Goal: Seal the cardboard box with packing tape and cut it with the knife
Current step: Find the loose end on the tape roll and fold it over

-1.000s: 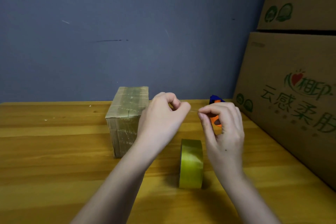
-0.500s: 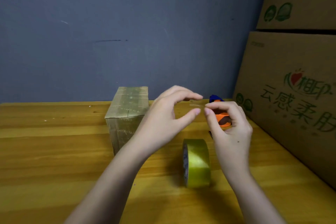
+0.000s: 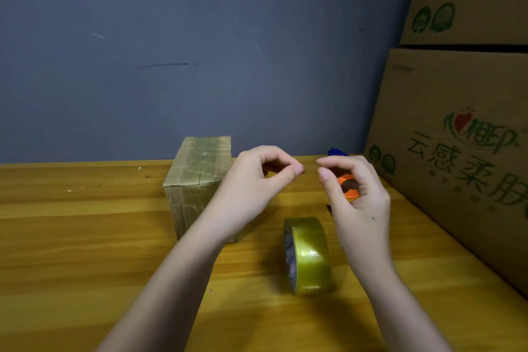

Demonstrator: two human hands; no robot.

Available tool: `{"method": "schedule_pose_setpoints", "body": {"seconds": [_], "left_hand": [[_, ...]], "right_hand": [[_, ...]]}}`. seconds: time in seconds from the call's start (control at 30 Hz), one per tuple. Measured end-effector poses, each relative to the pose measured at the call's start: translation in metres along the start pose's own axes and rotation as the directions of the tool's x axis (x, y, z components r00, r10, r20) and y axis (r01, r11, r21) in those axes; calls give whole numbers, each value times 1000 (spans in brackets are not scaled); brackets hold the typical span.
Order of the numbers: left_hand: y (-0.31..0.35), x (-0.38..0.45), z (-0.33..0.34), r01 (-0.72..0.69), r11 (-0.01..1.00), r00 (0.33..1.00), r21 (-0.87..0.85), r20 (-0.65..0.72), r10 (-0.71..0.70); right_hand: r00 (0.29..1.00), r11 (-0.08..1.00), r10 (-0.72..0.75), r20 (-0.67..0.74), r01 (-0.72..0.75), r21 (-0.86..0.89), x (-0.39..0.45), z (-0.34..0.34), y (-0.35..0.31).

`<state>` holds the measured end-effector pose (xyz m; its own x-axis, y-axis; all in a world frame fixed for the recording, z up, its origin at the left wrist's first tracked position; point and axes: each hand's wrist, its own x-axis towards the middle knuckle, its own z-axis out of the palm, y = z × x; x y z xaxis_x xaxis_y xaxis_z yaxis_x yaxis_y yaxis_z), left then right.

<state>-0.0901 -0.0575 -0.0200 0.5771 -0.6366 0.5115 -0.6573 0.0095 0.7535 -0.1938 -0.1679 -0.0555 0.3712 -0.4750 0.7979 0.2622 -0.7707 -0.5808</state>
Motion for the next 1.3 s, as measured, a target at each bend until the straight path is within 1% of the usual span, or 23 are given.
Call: {"method": "schedule_pose_setpoints", "body": {"seconds": [0.07,0.13,0.27,0.33,0.43,0.5,0.57,0.67,0.73,0.8,0.83,0.87,0.9,0.93,1.0,1.03,1.1,1.13,1.2,1.23,1.3], "left_hand": [[-1,0,2,19,1000,999,12,-35,-19],[-1,0,3,27,999,999,22,-43,-26],[4,-2,3,14,1000,999,-23,35,-13],[4,-3,4,-2,1000,1000,1,18,2],[1,-1,3,-25,996,999,90,-37,29],[-1,0,2,-53,992,997,115,-55,60],[-2,0,1,-101,988,993,114,-43,107],[-6,1,1,-161,978,986,133,-18,165],[-8,1,1,-180,959,982,217,-12,188],[-8,-1,1,-177,904,977,388,-43,210],[-7,-3,0,-149,880,975,451,-82,207],[-6,-6,0,-100,886,977,452,-124,173],[-7,-10,0,-46,922,984,384,-143,109],[-9,-13,0,10,960,992,280,-124,26],[-14,-21,2,133,985,991,114,5,-134],[-18,-26,5,205,976,973,69,91,-211],[-22,-40,11,346,938,902,33,262,-342],[-24,-47,14,388,921,869,34,318,-378],[-26,-55,22,451,892,825,19,371,-426],[-26,-57,26,492,871,807,-16,385,-449],[-27,-59,37,593,793,764,-142,410,-498]], "right_hand": [[999,999,19,30,-19,25,0,0,1],[997,996,51,65,-56,67,1,-1,1],[985,978,121,123,-139,153,5,-1,2],[985,980,123,124,-140,141,6,-1,4],[990,986,109,86,-119,118,5,-1,3],[991,986,110,71,-117,118,5,0,2],[990,984,115,77,-124,125,5,-1,2],[984,981,118,133,-136,141,7,-3,4],[982,982,110,153,-131,135,8,-5,4],[985,986,110,133,-124,108,9,-7,6],[985,987,120,124,-132,96,9,-8,6],[984,986,129,124,-141,86,9,-8,7],[982,987,134,133,-145,76,10,-9,8],[979,987,137,149,-148,65,11,-8,8],[966,981,167,197,-183,69,14,-7,7],[955,973,192,226,-216,87,16,-7,7],[932,951,237,275,-280,129,21,-8,8],[924,944,250,290,-300,141,22,-9,9],[920,940,248,302,-304,153,25,-10,9],[924,943,240,299,-295,154,25,-10,8],[933,950,227,278,-275,148,23,-7,4]]}}
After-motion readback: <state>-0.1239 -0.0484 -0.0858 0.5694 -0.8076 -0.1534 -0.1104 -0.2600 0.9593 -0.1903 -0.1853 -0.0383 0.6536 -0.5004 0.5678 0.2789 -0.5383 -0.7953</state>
